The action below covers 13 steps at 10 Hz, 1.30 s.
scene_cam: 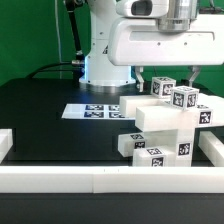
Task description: Assemble chair
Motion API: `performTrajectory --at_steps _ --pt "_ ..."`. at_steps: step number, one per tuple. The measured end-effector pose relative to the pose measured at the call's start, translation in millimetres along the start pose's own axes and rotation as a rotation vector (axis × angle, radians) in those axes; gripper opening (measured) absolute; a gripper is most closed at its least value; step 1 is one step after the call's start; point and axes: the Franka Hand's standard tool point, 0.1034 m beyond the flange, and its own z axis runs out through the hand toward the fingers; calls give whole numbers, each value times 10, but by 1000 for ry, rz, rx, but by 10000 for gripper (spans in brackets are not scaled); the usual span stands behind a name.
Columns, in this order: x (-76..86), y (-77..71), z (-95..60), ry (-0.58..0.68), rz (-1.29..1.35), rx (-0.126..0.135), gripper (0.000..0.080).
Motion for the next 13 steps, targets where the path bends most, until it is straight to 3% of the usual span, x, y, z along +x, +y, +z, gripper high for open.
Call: performTrajectory --at_steps 1,2,3,4,8,13 --pt "-1 1 2 0 2 0 558" --pt "-1 1 3 -1 3 0 371" --pt "-1 2 3 -1 3 0 371" --pt "-2 2 4 -1 4 0 267" --pt "-2 1 6 -1 72 2 268" --pt "-4 -2 10 -2 428 2 271"
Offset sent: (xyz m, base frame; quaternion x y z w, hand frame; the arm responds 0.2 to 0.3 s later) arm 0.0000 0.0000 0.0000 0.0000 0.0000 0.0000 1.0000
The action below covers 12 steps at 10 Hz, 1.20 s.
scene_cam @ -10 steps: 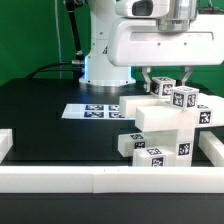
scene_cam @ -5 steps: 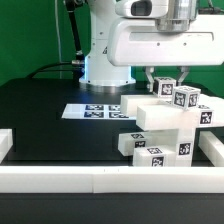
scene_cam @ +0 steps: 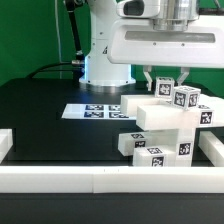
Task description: Assemble chair
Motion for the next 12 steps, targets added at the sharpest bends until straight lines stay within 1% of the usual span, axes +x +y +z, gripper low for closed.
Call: performTrajectory --at_steps 7,9,12 --pt "-9 -20 3 -2 481 2 271" --pt "-14 -36 4 -5 611 9 271" --pt "-19 -47 4 -8 796 10 271"
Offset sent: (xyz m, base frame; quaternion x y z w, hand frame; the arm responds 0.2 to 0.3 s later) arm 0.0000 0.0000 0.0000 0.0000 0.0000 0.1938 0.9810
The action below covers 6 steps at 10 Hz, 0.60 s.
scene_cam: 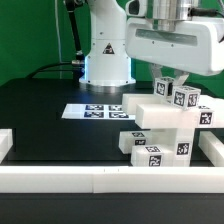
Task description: Assemble chair
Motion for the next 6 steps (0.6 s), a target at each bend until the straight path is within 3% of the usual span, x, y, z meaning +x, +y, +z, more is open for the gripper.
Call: performTrajectory --at_steps 3,4,5,6 --pt "-4 -1 3 -3 36 2 271" --pt "-7 -2 3 -3 1 2 442" --pt "-25 -9 4 -3 -4 1 442" --pt "-38 -14 2 -1 -78 0 596"
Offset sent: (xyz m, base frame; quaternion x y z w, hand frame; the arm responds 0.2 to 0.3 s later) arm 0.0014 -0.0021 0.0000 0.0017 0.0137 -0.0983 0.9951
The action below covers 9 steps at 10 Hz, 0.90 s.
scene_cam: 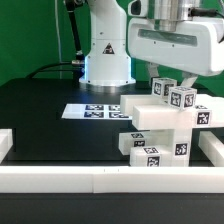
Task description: Assemble chair
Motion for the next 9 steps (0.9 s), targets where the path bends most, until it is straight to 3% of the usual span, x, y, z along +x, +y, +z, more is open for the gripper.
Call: performTrajectory --at_steps 2,9 --pt "-1 -3 -7 2 -171 -1 646" --pt "12 -1 -20 4 -702 0 649"
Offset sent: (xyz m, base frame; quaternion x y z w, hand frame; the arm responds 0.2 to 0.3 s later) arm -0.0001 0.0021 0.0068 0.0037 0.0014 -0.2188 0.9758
